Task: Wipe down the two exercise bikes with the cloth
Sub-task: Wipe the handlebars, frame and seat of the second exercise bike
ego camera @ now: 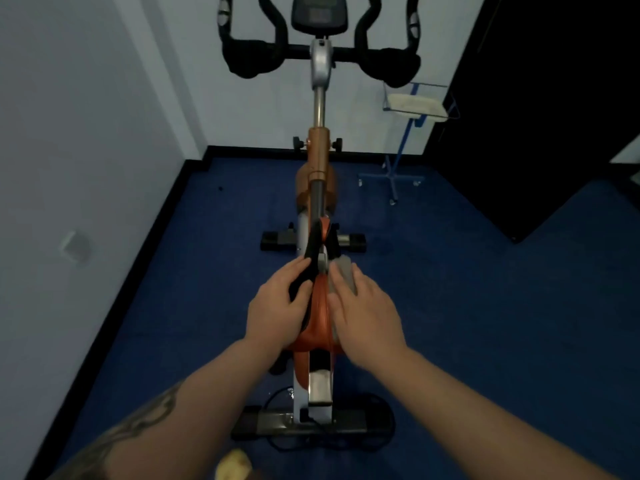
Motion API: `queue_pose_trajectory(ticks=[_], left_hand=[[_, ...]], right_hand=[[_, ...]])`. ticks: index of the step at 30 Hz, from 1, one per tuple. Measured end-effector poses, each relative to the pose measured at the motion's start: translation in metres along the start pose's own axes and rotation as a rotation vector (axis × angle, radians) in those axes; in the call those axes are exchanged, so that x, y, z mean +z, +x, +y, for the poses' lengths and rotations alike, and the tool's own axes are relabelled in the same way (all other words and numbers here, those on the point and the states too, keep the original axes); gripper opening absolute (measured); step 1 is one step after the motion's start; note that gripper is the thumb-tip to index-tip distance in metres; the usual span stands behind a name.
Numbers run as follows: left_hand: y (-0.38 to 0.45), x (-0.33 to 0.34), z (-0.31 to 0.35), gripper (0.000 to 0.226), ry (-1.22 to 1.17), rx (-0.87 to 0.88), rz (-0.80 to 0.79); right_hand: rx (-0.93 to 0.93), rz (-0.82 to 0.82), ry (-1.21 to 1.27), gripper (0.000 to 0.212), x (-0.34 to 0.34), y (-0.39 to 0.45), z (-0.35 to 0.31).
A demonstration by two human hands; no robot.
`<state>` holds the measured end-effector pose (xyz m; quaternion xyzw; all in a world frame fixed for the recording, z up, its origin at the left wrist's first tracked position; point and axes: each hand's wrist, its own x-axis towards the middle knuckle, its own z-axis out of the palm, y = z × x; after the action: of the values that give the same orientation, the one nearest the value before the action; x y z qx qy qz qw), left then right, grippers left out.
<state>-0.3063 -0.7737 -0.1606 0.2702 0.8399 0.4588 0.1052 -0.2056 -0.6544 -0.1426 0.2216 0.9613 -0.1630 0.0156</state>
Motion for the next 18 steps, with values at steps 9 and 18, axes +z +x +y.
queue_pose_trajectory(ticks=[9, 18], left_hand=[[0.002, 0.0, 0.002, 0.04, 0.002, 0.007, -0.017], [-0.001, 0.001, 0.003, 0.038, -0.064, -0.051, 0.049]], right_hand=[[-0.007, -0.06, 0.109, 0.046, -0.005, 0.029, 0.004], [-0.016, -0.162, 0.291, 0.047, -0.011, 0.043, 0.018]])
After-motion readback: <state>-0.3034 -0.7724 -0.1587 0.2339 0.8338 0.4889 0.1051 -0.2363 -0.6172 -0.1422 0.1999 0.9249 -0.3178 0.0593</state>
